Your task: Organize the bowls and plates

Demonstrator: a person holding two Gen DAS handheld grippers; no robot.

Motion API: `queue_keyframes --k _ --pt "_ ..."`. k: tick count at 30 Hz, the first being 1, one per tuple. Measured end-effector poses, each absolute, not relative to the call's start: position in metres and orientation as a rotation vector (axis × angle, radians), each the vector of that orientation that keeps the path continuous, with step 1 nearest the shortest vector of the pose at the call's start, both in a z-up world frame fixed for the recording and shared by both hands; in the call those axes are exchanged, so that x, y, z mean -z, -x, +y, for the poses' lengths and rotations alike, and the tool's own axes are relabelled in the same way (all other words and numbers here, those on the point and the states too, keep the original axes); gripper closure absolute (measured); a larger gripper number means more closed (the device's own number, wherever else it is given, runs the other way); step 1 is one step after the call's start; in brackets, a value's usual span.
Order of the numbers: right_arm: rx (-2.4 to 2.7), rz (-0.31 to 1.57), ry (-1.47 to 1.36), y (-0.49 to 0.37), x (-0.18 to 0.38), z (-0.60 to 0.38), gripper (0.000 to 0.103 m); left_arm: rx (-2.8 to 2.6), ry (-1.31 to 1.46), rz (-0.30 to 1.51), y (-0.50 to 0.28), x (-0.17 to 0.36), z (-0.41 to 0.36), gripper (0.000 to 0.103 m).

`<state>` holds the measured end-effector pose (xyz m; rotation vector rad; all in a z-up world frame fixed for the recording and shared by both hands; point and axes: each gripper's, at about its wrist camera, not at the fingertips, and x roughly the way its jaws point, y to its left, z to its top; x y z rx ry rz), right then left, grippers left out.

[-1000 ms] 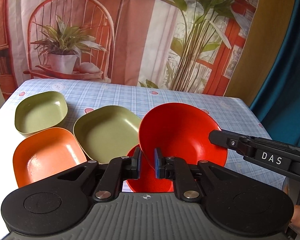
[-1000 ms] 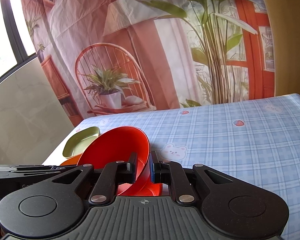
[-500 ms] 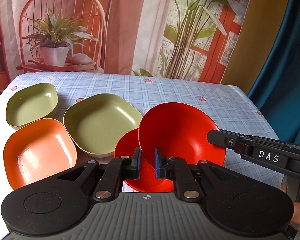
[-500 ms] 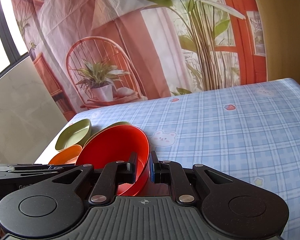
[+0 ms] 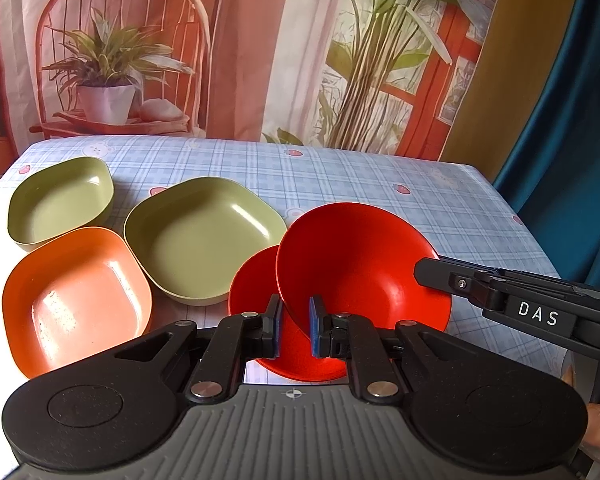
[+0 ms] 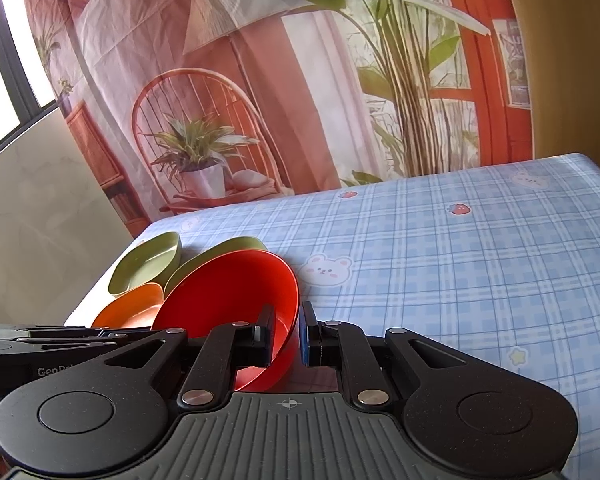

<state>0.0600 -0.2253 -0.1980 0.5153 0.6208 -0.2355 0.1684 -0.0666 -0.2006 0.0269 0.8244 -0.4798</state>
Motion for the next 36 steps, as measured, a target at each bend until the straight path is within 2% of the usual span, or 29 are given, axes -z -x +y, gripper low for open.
queue_keyframes --k 36 --pt "0.222 0.714 -0.425 -0.095 0.222 -0.205 0.089 0.411 -0.059 0.84 -0.177 0.215 -0.061 0.088"
